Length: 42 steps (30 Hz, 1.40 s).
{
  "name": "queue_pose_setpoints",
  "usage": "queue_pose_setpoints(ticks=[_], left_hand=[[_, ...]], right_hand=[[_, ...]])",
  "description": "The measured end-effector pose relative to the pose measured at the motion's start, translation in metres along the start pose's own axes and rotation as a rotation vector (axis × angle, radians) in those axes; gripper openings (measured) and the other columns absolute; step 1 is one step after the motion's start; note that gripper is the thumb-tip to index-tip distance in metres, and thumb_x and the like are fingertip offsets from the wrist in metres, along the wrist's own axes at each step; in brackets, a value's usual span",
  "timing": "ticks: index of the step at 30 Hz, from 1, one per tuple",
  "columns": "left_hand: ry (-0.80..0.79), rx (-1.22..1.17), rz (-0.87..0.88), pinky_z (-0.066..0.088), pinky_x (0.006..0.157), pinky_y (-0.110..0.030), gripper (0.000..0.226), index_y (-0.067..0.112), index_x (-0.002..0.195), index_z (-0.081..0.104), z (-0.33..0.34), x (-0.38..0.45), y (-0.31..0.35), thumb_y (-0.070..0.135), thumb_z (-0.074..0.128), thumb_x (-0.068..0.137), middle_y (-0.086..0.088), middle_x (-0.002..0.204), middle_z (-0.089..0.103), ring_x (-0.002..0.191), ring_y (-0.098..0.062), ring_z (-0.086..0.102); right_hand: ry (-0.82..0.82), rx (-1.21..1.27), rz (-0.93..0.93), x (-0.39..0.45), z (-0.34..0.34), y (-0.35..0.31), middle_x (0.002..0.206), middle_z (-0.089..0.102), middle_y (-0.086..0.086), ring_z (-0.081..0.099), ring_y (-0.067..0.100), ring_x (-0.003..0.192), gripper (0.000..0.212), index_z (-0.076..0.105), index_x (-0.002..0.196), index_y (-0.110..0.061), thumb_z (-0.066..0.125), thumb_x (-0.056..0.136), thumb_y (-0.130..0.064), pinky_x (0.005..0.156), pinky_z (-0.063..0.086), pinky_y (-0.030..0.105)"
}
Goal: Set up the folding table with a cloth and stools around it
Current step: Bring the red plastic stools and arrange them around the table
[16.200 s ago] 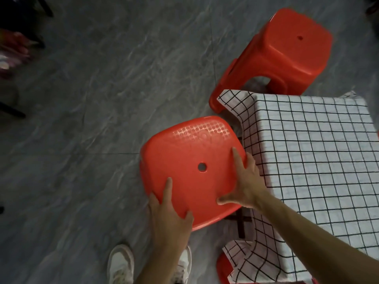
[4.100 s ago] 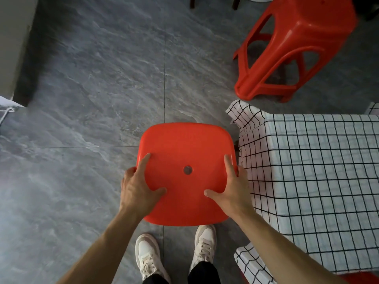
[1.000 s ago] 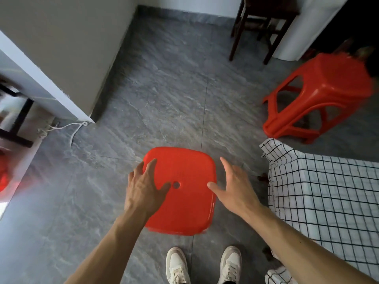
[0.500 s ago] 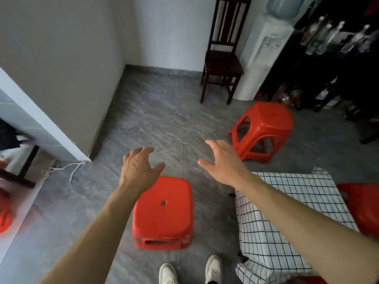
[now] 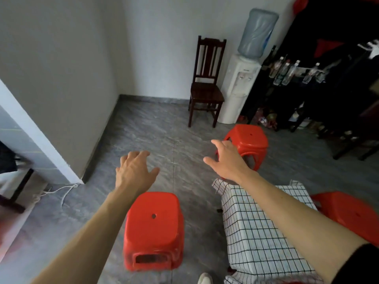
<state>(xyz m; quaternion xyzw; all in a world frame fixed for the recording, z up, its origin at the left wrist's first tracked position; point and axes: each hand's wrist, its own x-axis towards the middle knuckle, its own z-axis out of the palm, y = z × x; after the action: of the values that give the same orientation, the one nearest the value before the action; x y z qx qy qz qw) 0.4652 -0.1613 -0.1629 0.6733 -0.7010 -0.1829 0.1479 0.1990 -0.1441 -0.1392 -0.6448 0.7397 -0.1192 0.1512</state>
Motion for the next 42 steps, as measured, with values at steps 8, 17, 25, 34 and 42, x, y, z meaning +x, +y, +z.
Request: queue_pose_setpoints(ticks=[8, 17, 25, 34, 42], left_hand=[[-0.014, -0.046, 0.088, 0.037, 0.103, -0.047, 0.063, 0.024, 0.141, 0.042, -0.009, 0.012, 0.018, 0.048, 0.062, 0.086, -0.006, 0.145, 0.041, 0.132, -0.031, 0.034], [-0.202, -0.111, 0.217, 0.042, 0.098, -0.046, 0.053, 0.018, 0.131, 0.05, 0.041, 0.02, 0.056, 0.042, 0.061, 0.084, -0.011, 0.134, 0.048, 0.123, -0.035, 0.041], [-0.266, -0.174, 0.39, 0.038, 0.105, -0.047, 0.055, 0.019, 0.132, 0.05, 0.055, -0.026, 0.12, 0.04, 0.063, 0.082, -0.011, 0.137, 0.048, 0.127, -0.033, 0.039], [-0.27, -0.114, 0.571, 0.04, 0.1, -0.044, 0.051, 0.024, 0.124, 0.054, 0.061, -0.151, 0.162, 0.045, 0.062, 0.079, -0.005, 0.131, 0.053, 0.122, -0.029, 0.045], [-0.402, -0.045, 0.688, 0.043, 0.101, -0.046, 0.063, 0.026, 0.13, 0.053, 0.084, -0.295, 0.183, 0.049, 0.066, 0.073, 0.0, 0.134, 0.054, 0.127, -0.024, 0.044]], right_hand=[[0.088, -0.022, 0.068, -0.022, -0.028, 0.014, 0.142, 0.041, 0.01, 0.037, 0.028, 0.131, 0.07, 0.035, 0.146, -0.022, 0.061, 0.088, -0.049, 0.109, 0.034, 0.047], [0.129, -0.035, 0.255, -0.076, -0.037, 0.045, 0.144, 0.04, 0.006, 0.041, 0.025, 0.13, 0.069, 0.035, 0.146, -0.024, 0.062, 0.087, -0.048, 0.109, 0.037, 0.044], [0.226, 0.017, 0.399, -0.169, -0.069, 0.081, 0.146, 0.037, 0.005, 0.037, 0.021, 0.134, 0.069, 0.032, 0.148, -0.024, 0.06, 0.09, -0.046, 0.11, 0.035, 0.04], [0.412, 0.085, 0.435, -0.317, -0.078, 0.116, 0.144, 0.043, 0.004, 0.041, 0.02, 0.132, 0.067, 0.036, 0.146, -0.024, 0.06, 0.089, -0.048, 0.111, 0.036, 0.041], [0.548, 0.264, 0.469, -0.456, -0.056, 0.122, 0.141, 0.046, -0.002, 0.041, 0.013, 0.132, 0.059, 0.043, 0.142, -0.022, 0.062, 0.09, -0.04, 0.111, 0.036, 0.038]])
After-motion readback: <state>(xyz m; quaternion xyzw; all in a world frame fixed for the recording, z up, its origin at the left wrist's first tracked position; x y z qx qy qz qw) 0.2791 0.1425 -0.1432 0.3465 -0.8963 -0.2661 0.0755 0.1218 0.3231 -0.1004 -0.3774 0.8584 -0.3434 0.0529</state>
